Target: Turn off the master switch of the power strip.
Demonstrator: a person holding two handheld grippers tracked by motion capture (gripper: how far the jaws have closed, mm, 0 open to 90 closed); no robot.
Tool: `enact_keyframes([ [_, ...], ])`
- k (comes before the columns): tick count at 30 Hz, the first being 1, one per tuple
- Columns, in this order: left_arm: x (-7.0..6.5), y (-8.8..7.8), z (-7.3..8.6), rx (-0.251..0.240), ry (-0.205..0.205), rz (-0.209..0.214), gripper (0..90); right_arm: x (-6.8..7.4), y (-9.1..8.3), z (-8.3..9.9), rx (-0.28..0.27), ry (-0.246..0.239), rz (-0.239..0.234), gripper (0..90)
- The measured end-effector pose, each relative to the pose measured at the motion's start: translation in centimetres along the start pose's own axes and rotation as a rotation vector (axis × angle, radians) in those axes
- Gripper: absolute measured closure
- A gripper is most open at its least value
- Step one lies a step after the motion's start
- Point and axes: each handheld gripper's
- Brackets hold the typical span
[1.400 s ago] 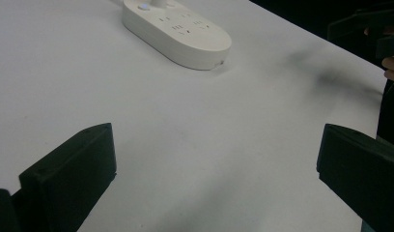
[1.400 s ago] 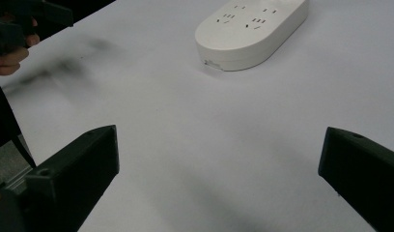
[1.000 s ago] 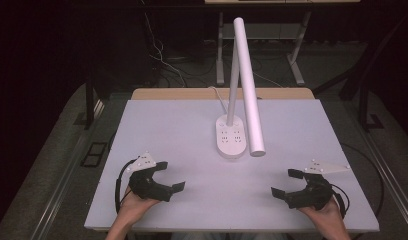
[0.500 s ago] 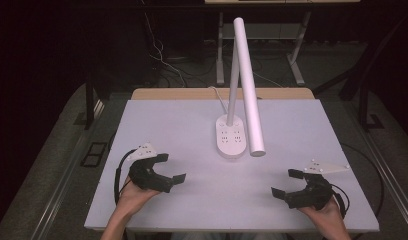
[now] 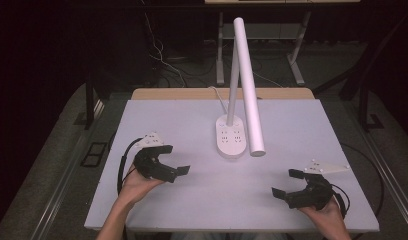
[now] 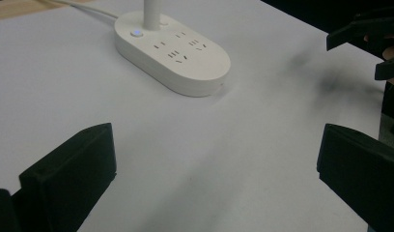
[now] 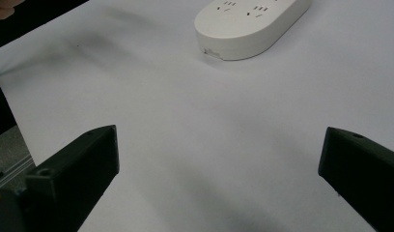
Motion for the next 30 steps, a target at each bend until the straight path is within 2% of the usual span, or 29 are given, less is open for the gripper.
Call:
enact_keyframes([
  [7,0.5,0.1,-0.9,0.010,-0.007,0.005,0.0,0.0,0.0,0.0,-0.001,-0.002,0.002,0.0],
  [21,1.1,0.5,-3.2,0.026,0.016,0.005,0.0,-0.1,0.0,0.0,-0.002,-0.001,0.002,0.0],
  [30,1.6,1.4,-4.6,0.029,0.019,0.008,0.0,-0.1,-0.1,0.1,-0.002,0.003,0.000,0.0],
])
Point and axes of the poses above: each handheld gripper's, and its own axes: y roughly forward along the jaws, z roughly out of its underside, x roughly to its left, and after that the axes turned 9 degrees about x, right-handed
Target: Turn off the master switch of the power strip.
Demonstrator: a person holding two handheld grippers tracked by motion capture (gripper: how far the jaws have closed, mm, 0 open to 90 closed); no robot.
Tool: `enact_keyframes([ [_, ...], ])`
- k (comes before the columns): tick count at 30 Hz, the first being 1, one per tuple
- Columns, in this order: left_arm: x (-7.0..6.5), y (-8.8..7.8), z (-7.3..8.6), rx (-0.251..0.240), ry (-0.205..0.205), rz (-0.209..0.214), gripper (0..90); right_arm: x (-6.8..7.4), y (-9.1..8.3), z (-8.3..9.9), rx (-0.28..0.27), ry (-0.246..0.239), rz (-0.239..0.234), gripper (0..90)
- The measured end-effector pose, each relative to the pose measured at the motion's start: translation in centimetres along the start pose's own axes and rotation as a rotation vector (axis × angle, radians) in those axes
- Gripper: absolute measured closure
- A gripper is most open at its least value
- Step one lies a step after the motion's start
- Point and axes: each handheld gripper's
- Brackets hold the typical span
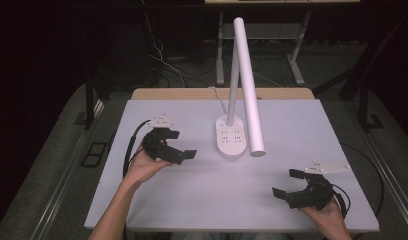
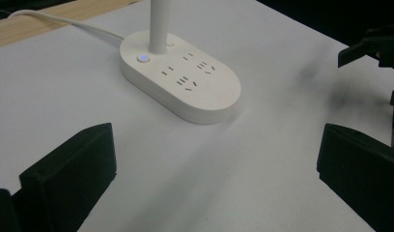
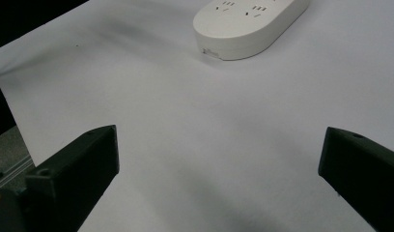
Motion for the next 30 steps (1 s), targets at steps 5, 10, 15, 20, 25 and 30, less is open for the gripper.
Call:
enact_keyframes([
  [5,0.2,0.6,-0.7,0.010,0.010,-0.006,0.0,0.0,0.0,0.0,0.004,-0.001,-0.001,0.0],
  [10,0.4,1.0,-1.6,0.035,0.026,-0.009,0.0,-0.1,0.0,0.0,0.001,-0.002,0.000,0.0],
  [15,0.8,1.2,-2.4,0.048,0.027,-0.010,0.0,-0.1,0.0,0.0,0.002,0.002,0.000,0.0],
  [20,1.1,1.3,-3.1,0.049,0.024,-0.009,0.0,-0.1,-0.1,0.0,-0.001,0.002,0.003,0.0],
  [25,1.4,1.5,-3.8,0.055,0.028,-0.015,0.0,-0.1,-0.1,0.0,-0.001,-0.002,0.004,0.0],
  [30,1.8,1.7,-4.5,0.057,0.027,-0.014,0.0,-0.2,-0.1,0.0,-0.001,-0.001,0.004,0.0],
])
Point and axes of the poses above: each handheld gripper's, and its own axes: y roughly forward along the jaws, z roughly out of its underside, x roughly to its left, and after that the axes turned 9 degrees about x, right-handed
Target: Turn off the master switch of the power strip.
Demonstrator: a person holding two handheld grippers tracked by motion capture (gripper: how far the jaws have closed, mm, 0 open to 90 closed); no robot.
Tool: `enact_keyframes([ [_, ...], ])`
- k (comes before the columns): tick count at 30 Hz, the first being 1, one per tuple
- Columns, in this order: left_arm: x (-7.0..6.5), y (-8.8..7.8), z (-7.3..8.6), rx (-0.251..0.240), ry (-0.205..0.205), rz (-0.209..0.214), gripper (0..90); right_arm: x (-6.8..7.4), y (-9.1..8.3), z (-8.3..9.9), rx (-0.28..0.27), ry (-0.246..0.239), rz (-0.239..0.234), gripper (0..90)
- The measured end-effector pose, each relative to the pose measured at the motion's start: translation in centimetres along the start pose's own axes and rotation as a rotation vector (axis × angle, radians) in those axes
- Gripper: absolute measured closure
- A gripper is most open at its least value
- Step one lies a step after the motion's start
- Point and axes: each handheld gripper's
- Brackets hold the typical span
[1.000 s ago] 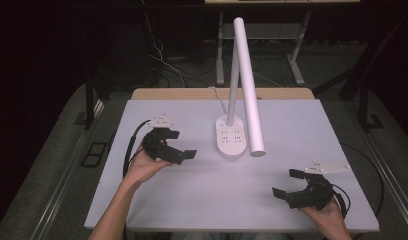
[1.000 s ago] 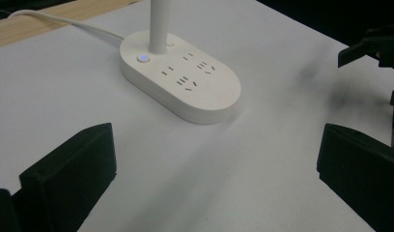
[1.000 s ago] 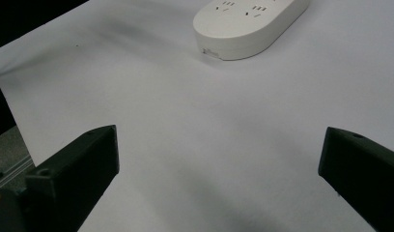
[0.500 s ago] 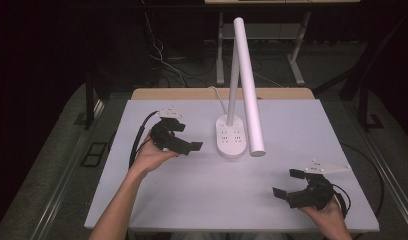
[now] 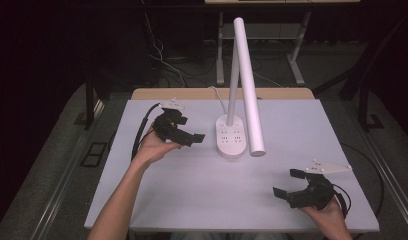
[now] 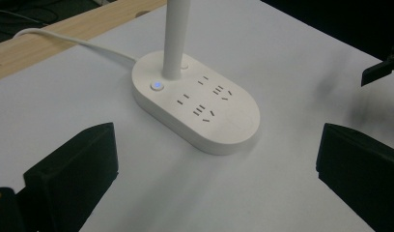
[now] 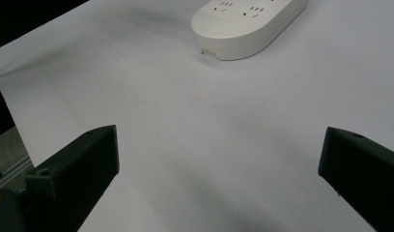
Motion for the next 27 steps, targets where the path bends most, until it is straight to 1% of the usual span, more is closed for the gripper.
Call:
enact_keyframes([
  [4,0.3,0.2,-0.4,0.008,0.007,-0.001,0.0,0.0,0.0,0.0,0.000,0.002,-0.003,0.0],
  [5,0.3,0.4,-0.5,0.004,-0.003,0.000,0.1,0.0,0.0,0.0,0.001,0.001,-0.003,0.0],
  [10,0.6,0.9,-0.8,0.006,-0.004,0.001,0.3,-0.1,0.0,0.0,0.000,-0.002,-0.003,0.0],
  [17,1.1,1.5,-1.3,0.024,-0.013,-0.004,0.3,-0.1,0.0,0.0,0.000,-0.003,-0.004,0.0],
  [18,1.2,1.6,-1.4,0.024,-0.012,-0.005,0.3,0.0,0.0,0.0,0.003,0.003,-0.004,0.0],
  [21,1.4,1.9,-1.6,0.022,-0.018,-0.002,0.4,0.0,0.0,0.0,0.002,0.000,-0.004,0.0],
  [27,1.5,2.6,-2.2,0.031,-0.011,-0.002,0.7,0.0,0.0,0.0,0.004,-0.002,-0.004,0.0],
])
Point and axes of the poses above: each handheld gripper's, and its own axes: y roughly forward along the jaws, z roughly out of its underside, x roughly to its left, and after that the axes turned 9 degrees about x, right-handed
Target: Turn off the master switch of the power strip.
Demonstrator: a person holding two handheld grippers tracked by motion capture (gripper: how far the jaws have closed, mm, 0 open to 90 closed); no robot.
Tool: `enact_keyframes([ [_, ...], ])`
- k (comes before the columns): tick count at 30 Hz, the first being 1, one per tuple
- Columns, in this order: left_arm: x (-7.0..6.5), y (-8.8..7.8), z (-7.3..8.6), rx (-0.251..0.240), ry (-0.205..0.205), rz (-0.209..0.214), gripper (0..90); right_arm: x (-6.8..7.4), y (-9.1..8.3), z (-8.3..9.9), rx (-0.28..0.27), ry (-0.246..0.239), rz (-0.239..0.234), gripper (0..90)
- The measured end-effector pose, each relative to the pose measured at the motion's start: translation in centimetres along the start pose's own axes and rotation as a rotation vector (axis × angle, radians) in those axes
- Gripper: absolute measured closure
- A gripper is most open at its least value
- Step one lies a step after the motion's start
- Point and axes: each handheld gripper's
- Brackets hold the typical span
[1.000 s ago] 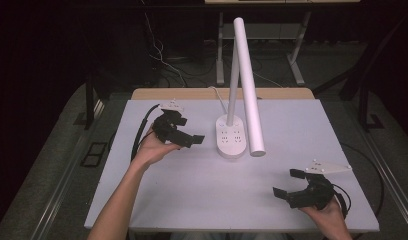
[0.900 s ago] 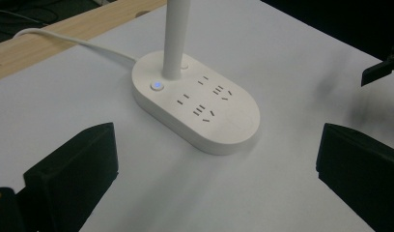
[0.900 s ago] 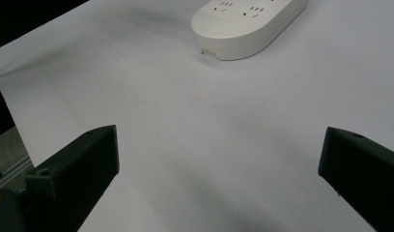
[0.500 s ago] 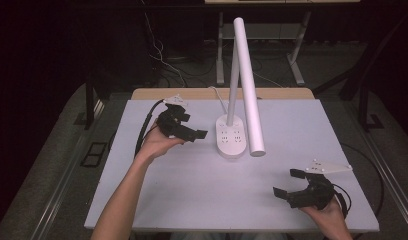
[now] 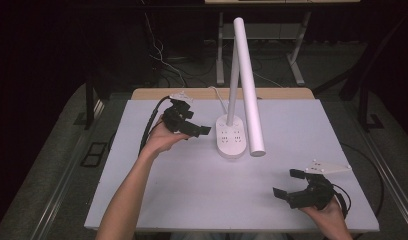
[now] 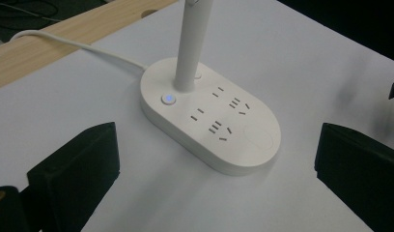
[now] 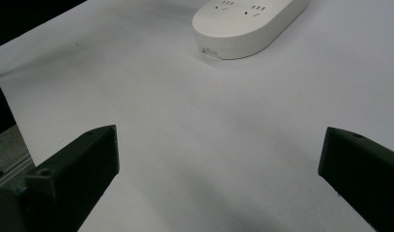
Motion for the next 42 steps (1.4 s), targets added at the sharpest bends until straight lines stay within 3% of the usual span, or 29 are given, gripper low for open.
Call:
enact_keyframes([
  [8,0.3,1.0,-0.7,0.006,0.005,-0.009,1.3,-0.1,-0.1,0.0,-0.001,-0.001,0.003,0.0],
  [15,0.7,2.0,-1.5,0.042,0.017,-0.009,1.6,-0.1,-0.1,0.0,-0.002,0.001,0.003,0.0],
  [28,1.1,3.6,-3.0,0.019,-0.023,-0.027,2.0,-0.1,-0.1,0.0,-0.010,0.000,0.005,0.0],
  [35,1.5,4.6,-3.4,0.036,-0.015,-0.024,2.1,-0.1,-0.1,0.0,-0.008,0.000,0.005,0.0],
  [42,2.2,5.5,-3.5,0.016,-0.048,-0.023,3.1,-0.1,-0.1,0.0,-0.007,-0.002,0.001,0.0],
])
Point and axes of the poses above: each handheld gripper's, and its own axes: y roughly forward along the jaws, z roughly out of its underside, x roughly to its left, and after that the axes turned 9 degrees about x, right-handed
